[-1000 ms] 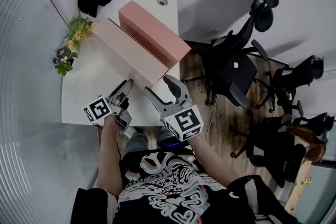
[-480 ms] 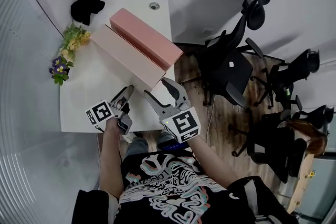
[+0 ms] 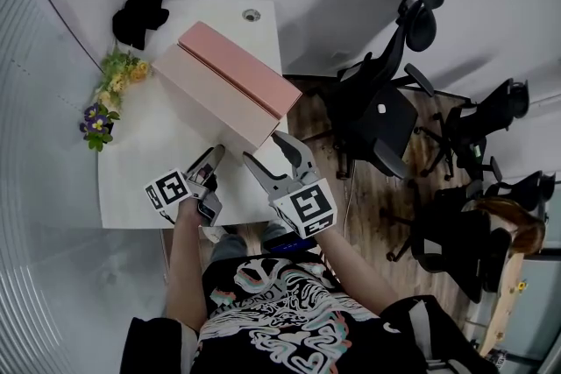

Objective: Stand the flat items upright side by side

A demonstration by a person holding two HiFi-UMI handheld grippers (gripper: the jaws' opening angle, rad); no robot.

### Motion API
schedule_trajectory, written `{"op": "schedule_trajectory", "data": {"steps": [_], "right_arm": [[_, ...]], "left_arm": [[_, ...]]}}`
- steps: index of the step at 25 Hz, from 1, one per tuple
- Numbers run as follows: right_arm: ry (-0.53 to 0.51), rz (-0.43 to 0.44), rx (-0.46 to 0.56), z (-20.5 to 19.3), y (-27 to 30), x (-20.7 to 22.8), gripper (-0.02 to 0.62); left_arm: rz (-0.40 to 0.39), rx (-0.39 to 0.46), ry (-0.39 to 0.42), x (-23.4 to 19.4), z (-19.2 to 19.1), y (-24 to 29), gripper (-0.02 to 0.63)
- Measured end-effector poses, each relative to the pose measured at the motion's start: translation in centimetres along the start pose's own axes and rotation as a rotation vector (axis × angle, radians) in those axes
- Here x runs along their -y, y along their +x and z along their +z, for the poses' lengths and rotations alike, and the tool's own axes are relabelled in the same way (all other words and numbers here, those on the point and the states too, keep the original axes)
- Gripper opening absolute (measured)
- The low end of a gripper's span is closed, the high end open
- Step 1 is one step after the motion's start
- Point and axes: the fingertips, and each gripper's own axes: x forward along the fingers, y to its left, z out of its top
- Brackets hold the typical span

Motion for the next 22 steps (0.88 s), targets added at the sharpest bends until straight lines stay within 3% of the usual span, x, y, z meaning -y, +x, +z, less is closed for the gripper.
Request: {"op": "schedule_trajectory", "data": {"steps": [7, 13, 22], "right_arm": [[-0.019, -0.012, 0.001, 0.3, 0.1, 0.3, 0.261], [-0.027, -0.021, -0.015, 0.1, 0.1, 0.0, 0.252], [-0.04, -0.081, -0.032, 0.2, -0.2, 0.4, 0.252]], "left_arm": [[0.029, -0.03, 0.018, -0.7, -0.4, 0.3, 0.21], [0.007, -0.018, -0.078, -1.9, -1.2, 0.5, 0.211], [-0.013, -0.025, -0.081, -1.8, -1.2, 0.9, 0.199]]}}
